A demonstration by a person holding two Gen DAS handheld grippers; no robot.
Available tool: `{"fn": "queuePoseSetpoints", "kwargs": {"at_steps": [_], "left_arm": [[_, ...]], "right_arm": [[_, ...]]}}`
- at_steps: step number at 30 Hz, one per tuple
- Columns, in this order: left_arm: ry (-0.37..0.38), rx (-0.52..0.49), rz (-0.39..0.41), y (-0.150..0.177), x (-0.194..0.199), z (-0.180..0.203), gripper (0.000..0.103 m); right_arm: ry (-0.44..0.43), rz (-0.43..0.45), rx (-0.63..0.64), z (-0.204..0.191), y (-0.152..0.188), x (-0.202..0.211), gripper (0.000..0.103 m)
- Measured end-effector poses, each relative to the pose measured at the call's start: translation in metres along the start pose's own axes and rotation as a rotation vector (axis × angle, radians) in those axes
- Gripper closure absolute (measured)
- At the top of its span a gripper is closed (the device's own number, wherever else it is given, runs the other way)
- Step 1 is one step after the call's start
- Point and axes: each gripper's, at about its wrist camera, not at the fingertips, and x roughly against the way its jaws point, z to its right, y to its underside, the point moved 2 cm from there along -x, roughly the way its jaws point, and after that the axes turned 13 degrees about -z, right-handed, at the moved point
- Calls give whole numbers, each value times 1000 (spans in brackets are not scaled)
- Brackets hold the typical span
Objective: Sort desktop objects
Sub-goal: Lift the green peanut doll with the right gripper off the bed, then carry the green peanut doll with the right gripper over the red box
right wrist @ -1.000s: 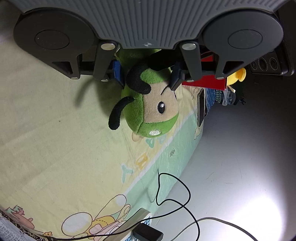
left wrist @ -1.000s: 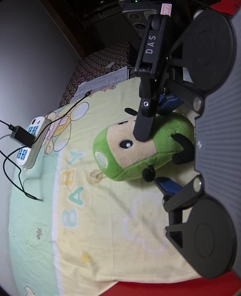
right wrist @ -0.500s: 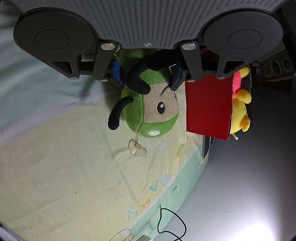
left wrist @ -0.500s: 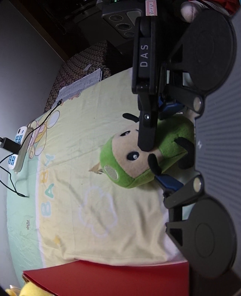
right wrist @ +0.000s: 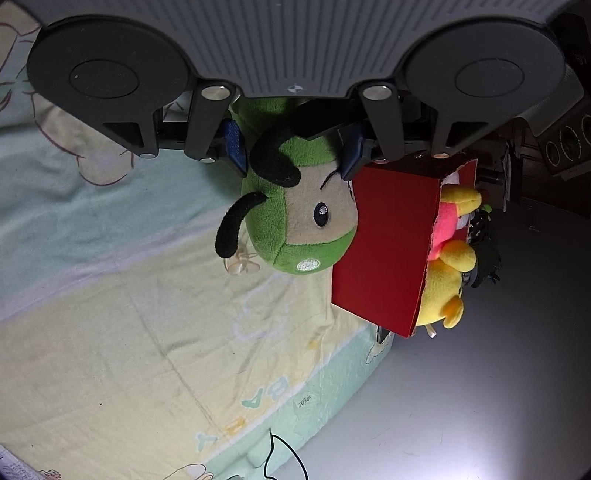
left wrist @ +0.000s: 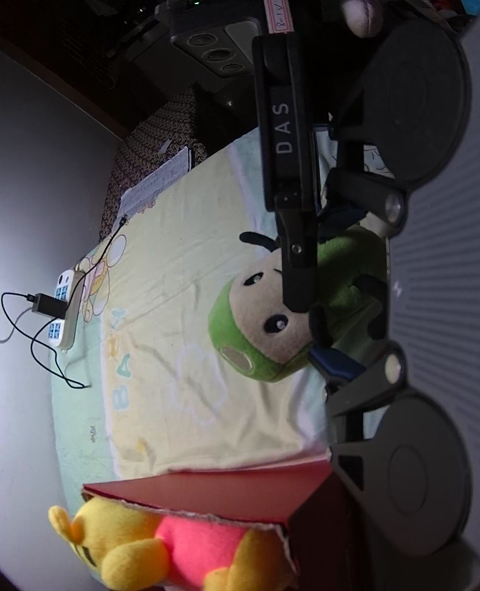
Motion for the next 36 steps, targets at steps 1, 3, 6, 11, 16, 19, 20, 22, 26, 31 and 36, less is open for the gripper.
{"fn": "queuePoseSetpoints", "kwargs": {"at_steps": [1,3,6,11,16,19,20,22,26,31,36], "left_arm": [[3,-18,4,2,6,-2,37],[12,-51,6,7,17,-7,37],[31,-103,21,15,33,-15,37],[61,-202,65,25,63,-25,37],[71,-305,140,34,95,-29,37],[79,-342,180,37,111,-35,36],[85,-350,193,39,116,-39,35],[96,-359,221,41,126,-46,35],[100,-358,294,45,146,-60,35],[84,-325,370,49,168,-85,34],[57,-265,434,48,186,-112,33]], "right_arm": [[-1,16,-3,-5,4,0,47],[2,49,-13,-16,13,0,47],[12,100,-25,-36,27,0,47],[36,210,-25,-69,51,2,47],[46,340,-12,-100,71,7,47],[51,408,7,-118,79,7,47],[58,428,17,-124,81,6,47],[64,466,37,-137,83,5,47],[67,507,88,-156,82,2,47],[46,523,170,-180,76,-10,47],[25,507,255,-202,59,-28,47]]}}
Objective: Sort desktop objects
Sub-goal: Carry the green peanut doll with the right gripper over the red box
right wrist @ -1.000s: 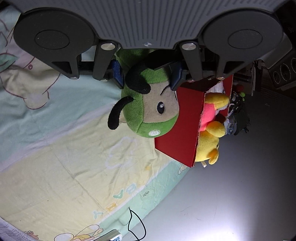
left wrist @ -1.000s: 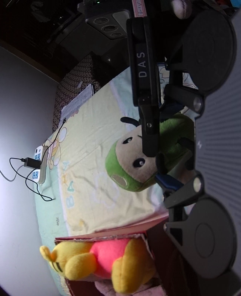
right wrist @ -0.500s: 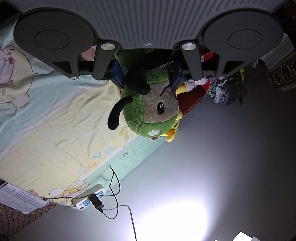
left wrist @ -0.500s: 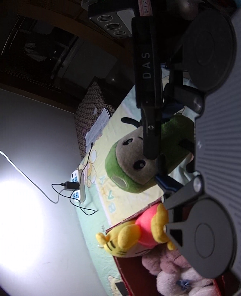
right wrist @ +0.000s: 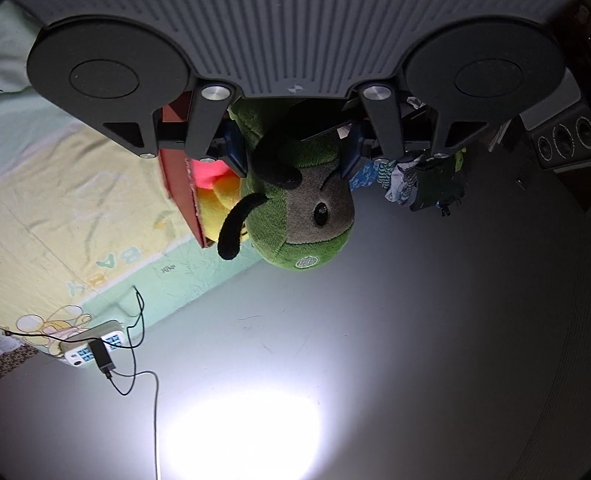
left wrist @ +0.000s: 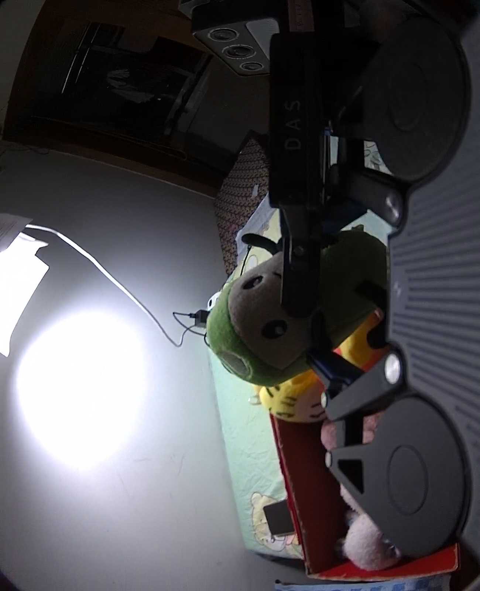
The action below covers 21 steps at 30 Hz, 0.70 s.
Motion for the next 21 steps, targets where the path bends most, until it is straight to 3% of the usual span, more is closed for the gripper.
{"fn": "queuePoseSetpoints", "kwargs": {"at_steps": [7,13,21], "left_arm": [[-54,64,32,0,9,-37,32],[-82,119,-14,9,0,-69,32],[-79,156,-96,28,-26,-98,32]], "right_arm": [[-49,-26,68,-21,-13,-36,47],[-66,-84,70,-22,-9,-76,47],[-16,-142,86,-19,-1,-115,47]]}}
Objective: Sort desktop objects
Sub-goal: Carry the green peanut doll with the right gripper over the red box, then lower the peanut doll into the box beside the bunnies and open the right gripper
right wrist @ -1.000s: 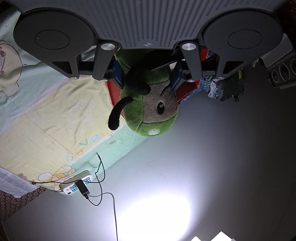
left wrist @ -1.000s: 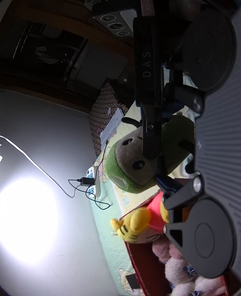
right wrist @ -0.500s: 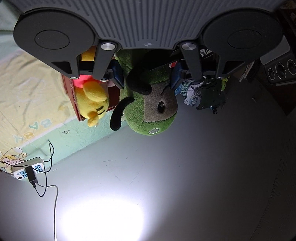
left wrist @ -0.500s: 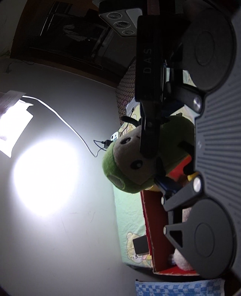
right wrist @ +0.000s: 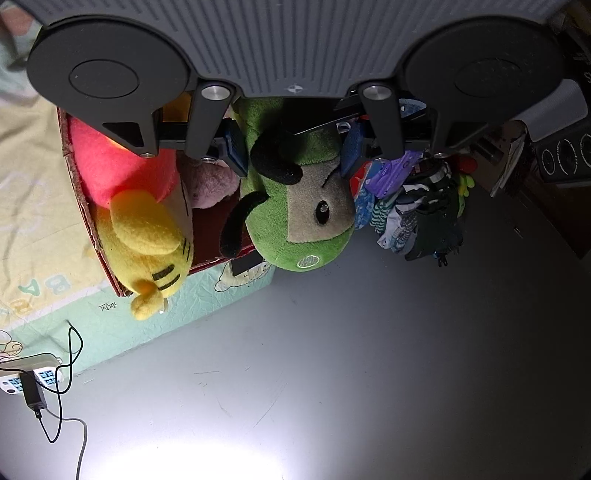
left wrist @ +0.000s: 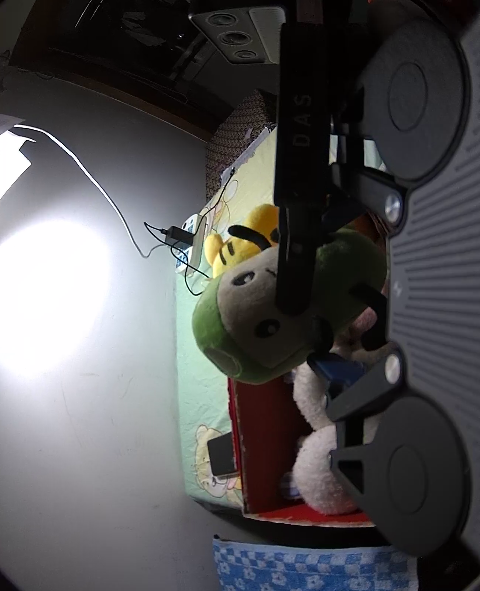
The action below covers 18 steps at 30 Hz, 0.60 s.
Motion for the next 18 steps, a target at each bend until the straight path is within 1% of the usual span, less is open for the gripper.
{"fn": "queuePoseSetpoints", "kwargs": {"at_steps": [7,9,11,12,14,18], "left_arm": [[11,6,-58,1,-21,-17,29],[11,14,-75,3,-26,-22,25],[15,20,-89,4,-28,-26,25],[8,17,-93,5,-29,-26,22],[1,17,-98,4,-30,-28,20],[15,25,-101,0,-30,-30,19]], "right_arm": [[61,-34,25,-3,-1,-18,47],[92,-56,41,-5,-1,-24,46],[116,-58,81,-11,0,-28,45],[130,-62,101,-13,1,-30,44],[142,-74,108,-13,0,-32,42],[141,-84,110,-9,-3,-27,42]]}}
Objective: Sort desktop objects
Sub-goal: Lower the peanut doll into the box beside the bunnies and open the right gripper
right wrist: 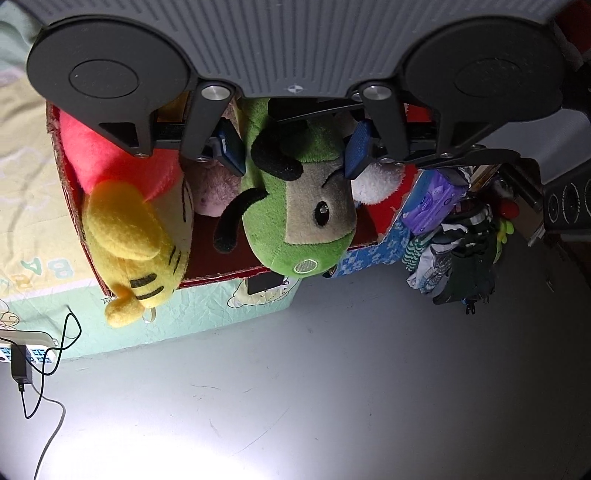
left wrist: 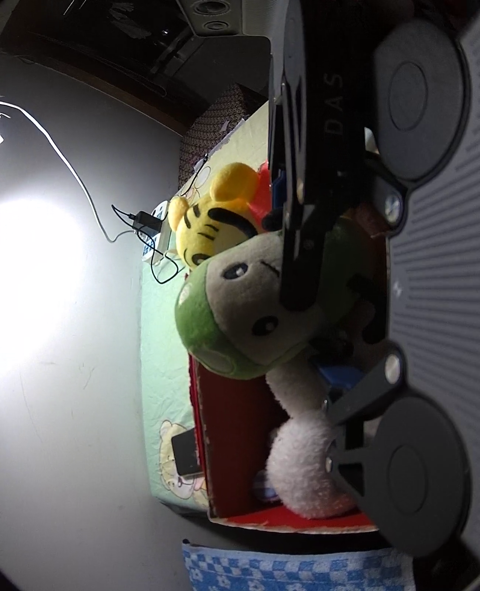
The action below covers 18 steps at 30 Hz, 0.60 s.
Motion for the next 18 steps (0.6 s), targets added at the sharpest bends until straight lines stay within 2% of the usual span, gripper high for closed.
{"fn": "queuePoseSetpoints", "kwargs": {"at_steps": [3,6,7,10,13,18], "left_arm": [[3,5,2,-2,2,0,21],[4,4,10,-3,7,2,25],[3,3,15,-3,9,3,25],[4,10,25,-3,14,4,25],[1,8,23,-3,14,5,25],[-18,21,16,-2,11,4,26]], "right_arm": [[13,33,1,3,-1,13,37],[21,68,-32,11,-2,26,39],[17,72,-50,16,-2,28,44],[-6,49,-98,26,-3,26,71],[-38,29,-120,25,-3,21,78],[-84,5,-89,12,-3,14,78]]}}
